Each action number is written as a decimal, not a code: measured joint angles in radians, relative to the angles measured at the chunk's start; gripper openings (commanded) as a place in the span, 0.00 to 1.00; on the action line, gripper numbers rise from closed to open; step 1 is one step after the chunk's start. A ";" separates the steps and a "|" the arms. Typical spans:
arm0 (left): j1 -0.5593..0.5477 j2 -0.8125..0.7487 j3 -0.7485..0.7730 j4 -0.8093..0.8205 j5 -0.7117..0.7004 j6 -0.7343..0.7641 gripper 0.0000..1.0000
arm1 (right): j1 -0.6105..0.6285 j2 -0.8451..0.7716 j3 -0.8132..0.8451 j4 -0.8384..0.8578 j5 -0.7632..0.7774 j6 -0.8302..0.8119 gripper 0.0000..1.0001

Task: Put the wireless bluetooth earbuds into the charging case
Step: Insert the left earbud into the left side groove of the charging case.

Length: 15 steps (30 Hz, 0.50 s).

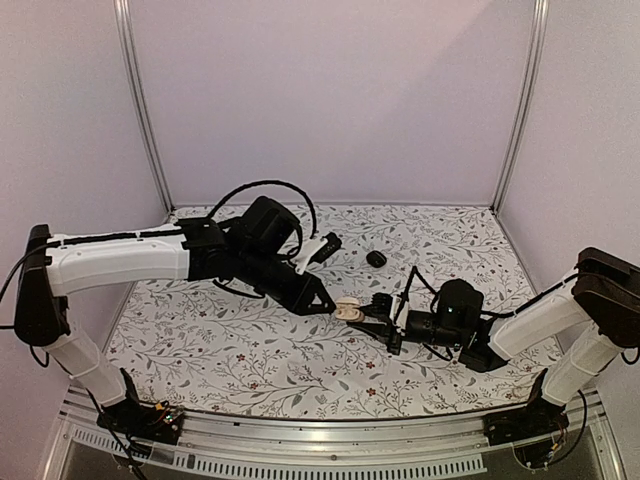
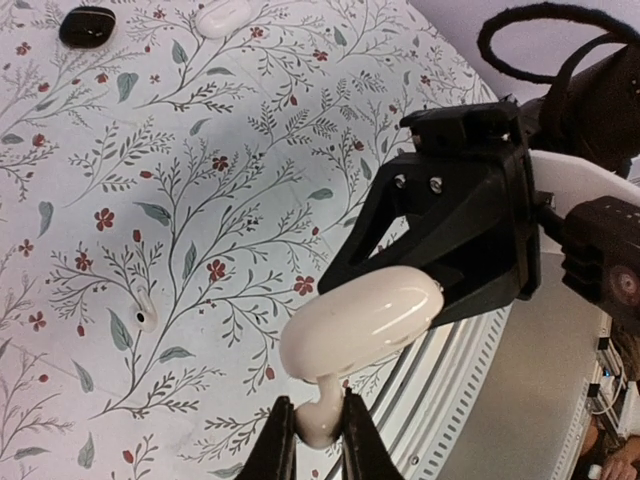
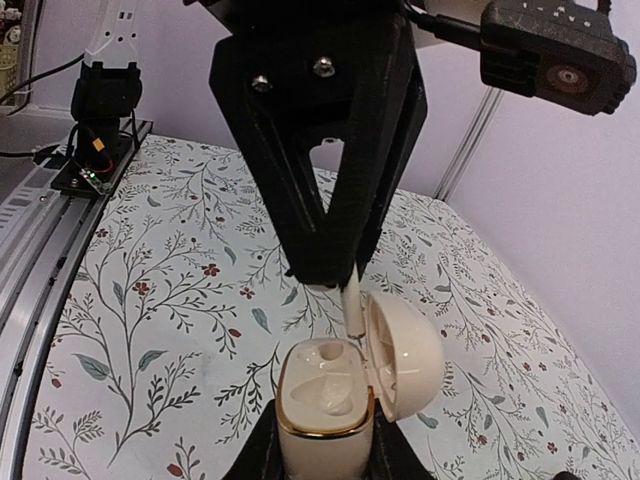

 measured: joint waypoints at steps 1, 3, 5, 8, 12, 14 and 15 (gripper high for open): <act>0.000 0.004 0.003 0.000 0.000 0.000 0.03 | 0.000 0.000 0.000 0.000 0.000 0.000 0.00; 0.000 0.010 0.003 0.000 0.000 0.000 0.03 | 0.002 0.000 0.000 0.000 0.000 0.002 0.00; 0.000 0.013 0.003 -0.001 0.000 0.000 0.03 | 0.003 0.000 0.000 0.000 0.000 0.003 0.00; 0.000 0.013 0.003 -0.001 0.000 0.000 0.03 | 0.003 0.000 0.000 0.000 0.000 0.003 0.00; 0.000 0.013 0.003 -0.002 0.000 0.000 0.03 | 0.003 0.000 0.000 0.000 0.000 0.005 0.00; 0.000 0.013 0.003 -0.003 0.001 0.000 0.02 | 0.003 0.000 0.000 0.000 0.000 0.006 0.00; 0.000 0.013 0.003 -0.003 0.001 0.000 0.02 | 0.003 0.000 0.000 -0.001 0.000 0.007 0.00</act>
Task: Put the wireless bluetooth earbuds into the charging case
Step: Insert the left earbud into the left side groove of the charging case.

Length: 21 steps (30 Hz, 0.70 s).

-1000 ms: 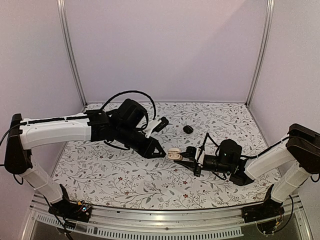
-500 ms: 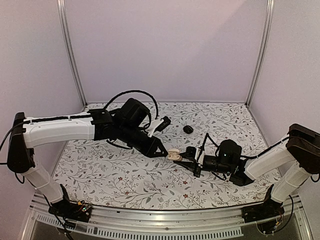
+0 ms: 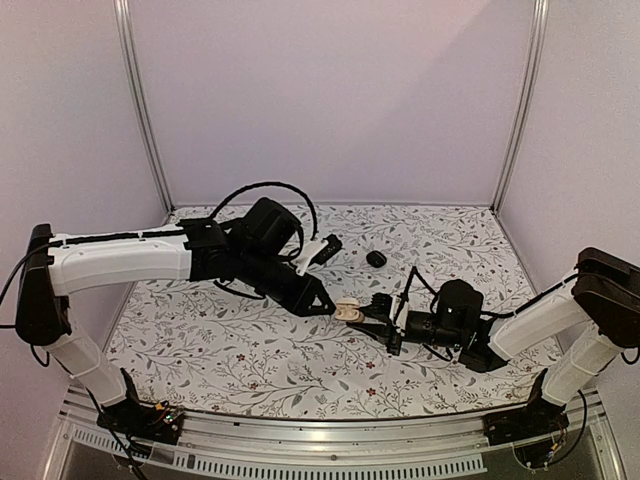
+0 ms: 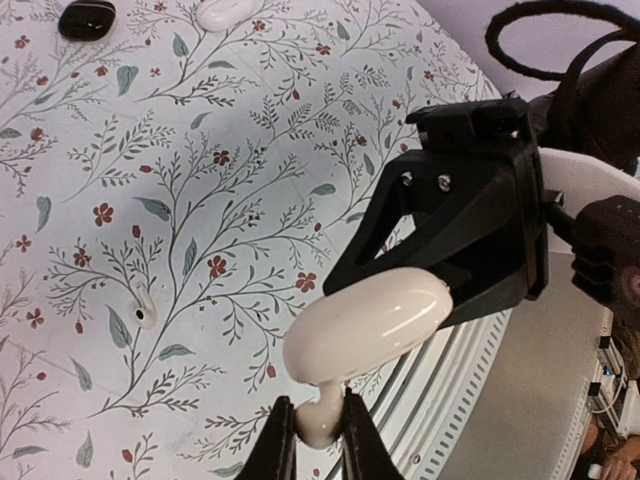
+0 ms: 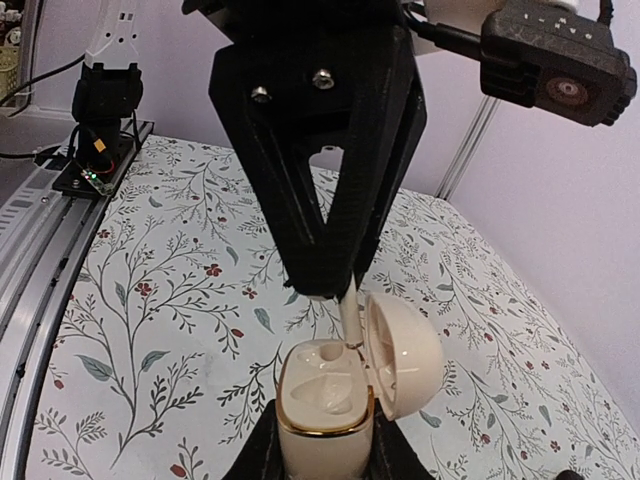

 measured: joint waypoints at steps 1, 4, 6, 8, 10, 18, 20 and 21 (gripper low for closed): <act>0.000 0.000 0.000 0.000 0.000 0.000 0.02 | 0.000 0.000 0.000 0.000 0.000 0.000 0.00; -0.001 0.000 0.000 -0.001 0.000 0.000 0.01 | 0.000 0.000 0.000 0.000 0.000 0.003 0.00; -0.001 0.000 0.000 -0.001 0.000 0.000 0.01 | 0.000 0.000 0.000 0.000 0.000 0.005 0.00; -0.001 0.000 0.000 -0.003 0.000 0.000 0.01 | 0.000 0.000 0.000 0.000 0.000 0.007 0.00; -0.001 -0.001 0.000 -0.005 0.000 0.000 0.01 | 0.000 0.000 0.000 0.000 0.001 0.010 0.00; -0.003 -0.001 0.000 -0.005 0.001 0.000 0.00 | 0.000 0.000 0.000 0.001 0.001 0.016 0.00; -0.007 -0.001 0.000 -0.006 0.003 0.000 0.00 | 0.000 0.000 0.000 0.002 0.003 0.019 0.00; -0.008 -0.001 0.000 -0.008 0.003 0.001 0.00 | 0.000 0.000 0.000 0.003 0.005 0.020 0.00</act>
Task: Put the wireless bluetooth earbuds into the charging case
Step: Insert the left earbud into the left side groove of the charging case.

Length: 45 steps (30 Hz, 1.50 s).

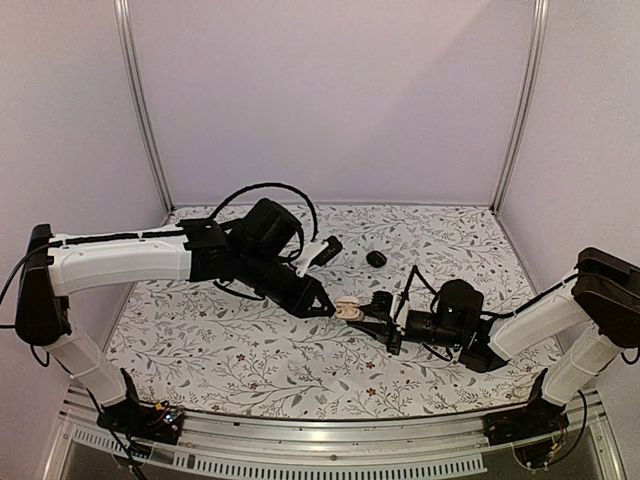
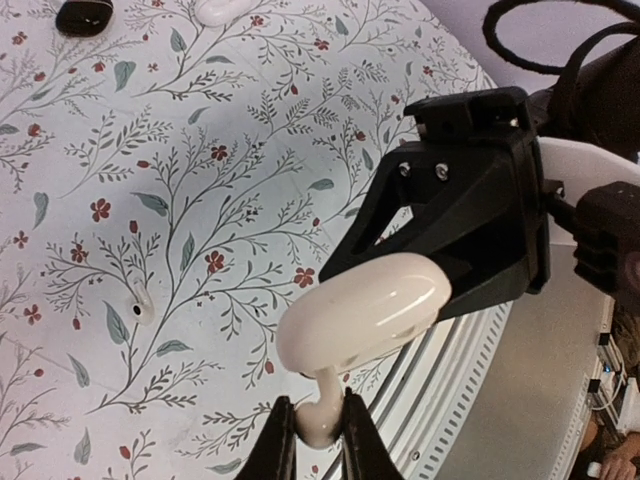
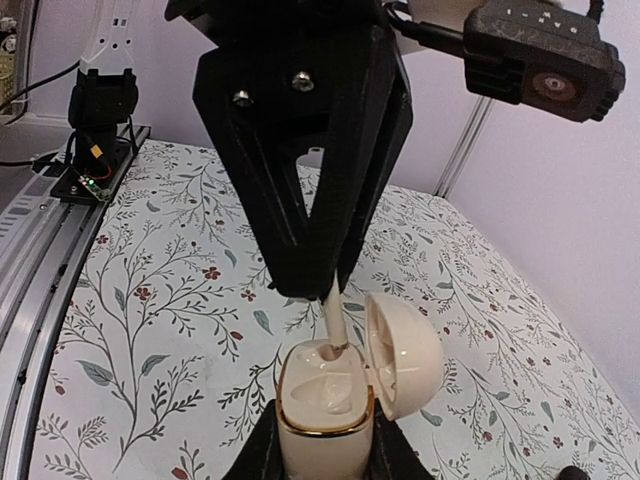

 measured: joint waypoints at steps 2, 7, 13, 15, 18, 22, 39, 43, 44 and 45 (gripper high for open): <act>-0.004 0.000 0.000 -0.005 -0.001 0.000 0.00 | 0.000 0.000 0.000 0.009 0.004 0.004 0.00; -0.010 0.000 0.000 -0.007 -0.006 0.004 0.00 | 0.000 0.000 0.000 0.020 0.003 0.019 0.00; -0.013 0.000 0.008 -0.016 -0.015 0.000 0.01 | 0.000 0.000 0.000 0.024 0.003 0.017 0.00; -0.013 0.000 0.023 -0.027 -0.016 -0.005 0.02 | 0.000 0.000 0.000 0.035 0.003 0.016 0.00; -0.013 0.011 0.048 -0.047 -0.018 -0.011 0.02 | 0.000 0.000 0.000 0.047 0.003 0.013 0.00; -0.013 0.044 0.076 -0.065 -0.018 -0.014 0.02 | 0.000 0.000 -0.002 0.047 0.003 0.005 0.00; -0.014 0.070 0.124 -0.077 0.057 -0.039 0.44 | 0.000 -0.002 -0.004 0.074 0.003 0.002 0.00; -0.015 0.049 0.121 -0.064 0.074 -0.033 0.56 | 0.000 -0.003 -0.004 0.101 0.003 0.010 0.00; -0.016 0.043 0.121 -0.061 0.078 -0.027 0.62 | 0.000 -0.003 -0.004 0.107 0.002 0.013 0.00; -0.017 0.038 0.117 -0.055 0.080 -0.021 0.71 | 0.000 -0.004 -0.004 0.111 -0.002 0.017 0.00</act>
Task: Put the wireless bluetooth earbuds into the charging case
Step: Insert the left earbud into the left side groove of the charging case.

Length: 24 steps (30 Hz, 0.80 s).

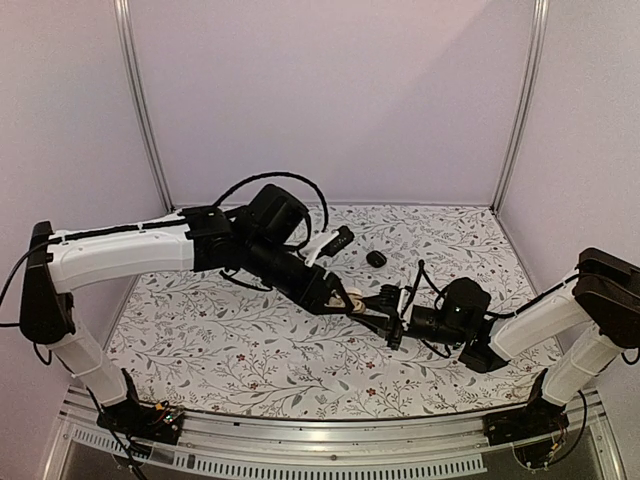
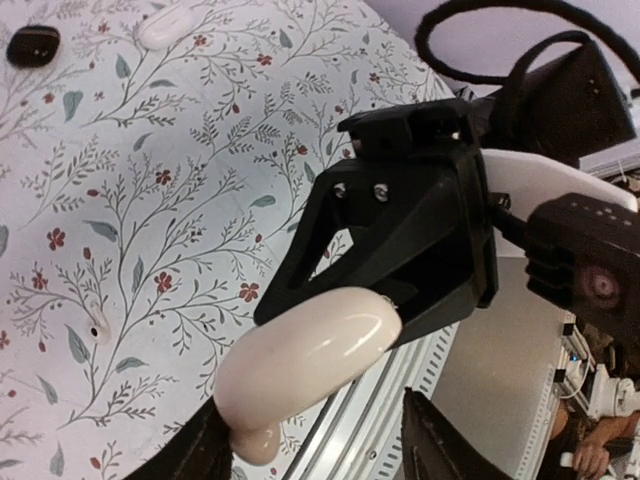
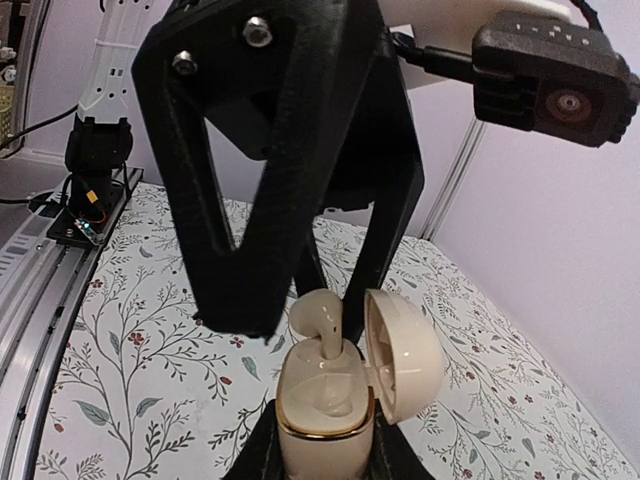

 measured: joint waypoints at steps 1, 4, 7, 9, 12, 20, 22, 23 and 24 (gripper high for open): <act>-0.002 -0.011 -0.008 0.016 0.005 -0.002 0.80 | 0.000 0.000 0.000 0.005 -0.003 0.003 0.00; -0.010 -0.059 -0.037 0.060 0.005 0.011 0.99 | -0.003 -0.001 -0.007 0.025 -0.019 0.019 0.00; -0.014 -0.115 -0.055 0.093 -0.007 0.025 1.00 | -0.020 -0.009 -0.038 0.062 -0.050 0.051 0.00; -0.014 -0.144 -0.064 0.118 -0.006 0.032 1.00 | -0.034 -0.013 -0.056 0.087 -0.080 0.079 0.00; -0.015 -0.192 -0.100 0.170 -0.012 0.049 1.00 | -0.055 -0.013 -0.067 0.122 -0.119 0.120 0.00; -0.016 -0.528 -0.398 0.432 -0.136 0.156 1.00 | -0.092 -0.026 -0.068 0.174 -0.275 0.227 0.00; -0.016 -0.621 -0.465 0.492 -0.150 0.216 1.00 | -0.102 -0.027 -0.065 0.179 -0.330 0.260 0.00; -0.016 -0.647 -0.479 0.510 -0.153 0.245 1.00 | -0.106 -0.027 -0.063 0.181 -0.362 0.278 0.00; -0.016 -0.658 -0.481 0.518 -0.154 0.280 1.00 | -0.110 -0.027 -0.059 0.185 -0.389 0.297 0.00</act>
